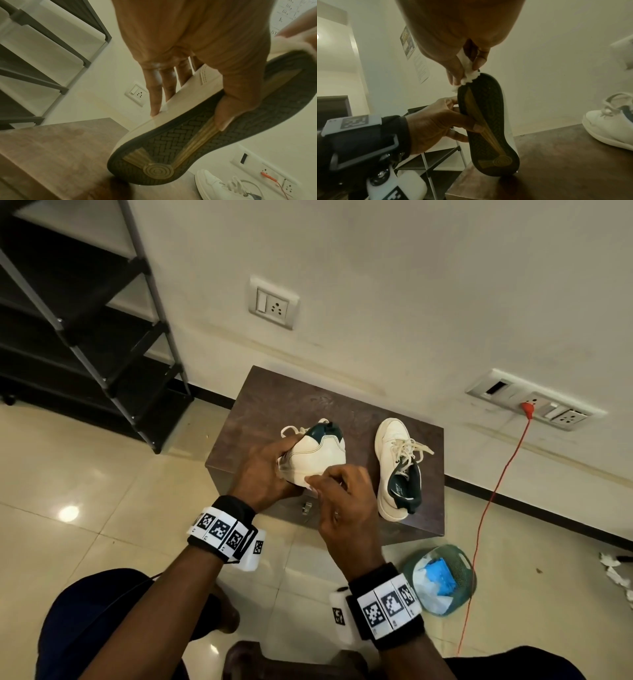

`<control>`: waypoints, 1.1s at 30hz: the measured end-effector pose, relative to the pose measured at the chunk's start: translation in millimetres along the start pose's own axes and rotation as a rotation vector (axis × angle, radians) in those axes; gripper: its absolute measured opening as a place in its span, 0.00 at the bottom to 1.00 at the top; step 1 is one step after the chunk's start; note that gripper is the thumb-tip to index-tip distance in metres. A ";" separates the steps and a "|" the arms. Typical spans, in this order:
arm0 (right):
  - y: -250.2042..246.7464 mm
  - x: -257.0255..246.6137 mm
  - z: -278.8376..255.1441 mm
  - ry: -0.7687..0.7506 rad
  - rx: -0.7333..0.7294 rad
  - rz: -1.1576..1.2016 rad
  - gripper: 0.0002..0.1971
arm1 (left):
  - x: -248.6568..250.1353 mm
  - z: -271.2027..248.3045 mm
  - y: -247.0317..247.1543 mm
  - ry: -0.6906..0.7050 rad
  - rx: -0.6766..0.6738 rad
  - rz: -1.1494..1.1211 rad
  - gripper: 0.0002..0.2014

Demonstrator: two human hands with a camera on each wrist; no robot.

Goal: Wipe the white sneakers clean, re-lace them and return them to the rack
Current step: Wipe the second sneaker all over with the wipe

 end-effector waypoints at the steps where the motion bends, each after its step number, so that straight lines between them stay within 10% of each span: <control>1: -0.1 0.3 3.9 0.007 0.001 -0.005 0.13 | 0.9 0.5 0.1 0.002 0.001 -0.005 0.47; 29: -20.3 17.1 -28.5 0.071 0.097 -0.016 0.07 | 27.0 -11.0 15.7 0.157 -0.068 0.107 0.38; 33: -27.9 57.2 -49.0 0.271 0.157 0.046 0.12 | 24.8 -11.7 7.2 0.159 -0.057 0.060 0.37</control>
Point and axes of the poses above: each hand's wrist, its own z-axis towards the middle knuckle, its own y-axis out of the palm, x = y × z, the point moved 10 cm from there along z, towards the middle knuckle, and after that the axes turned 1 degree about y, right-handed, at the moved point
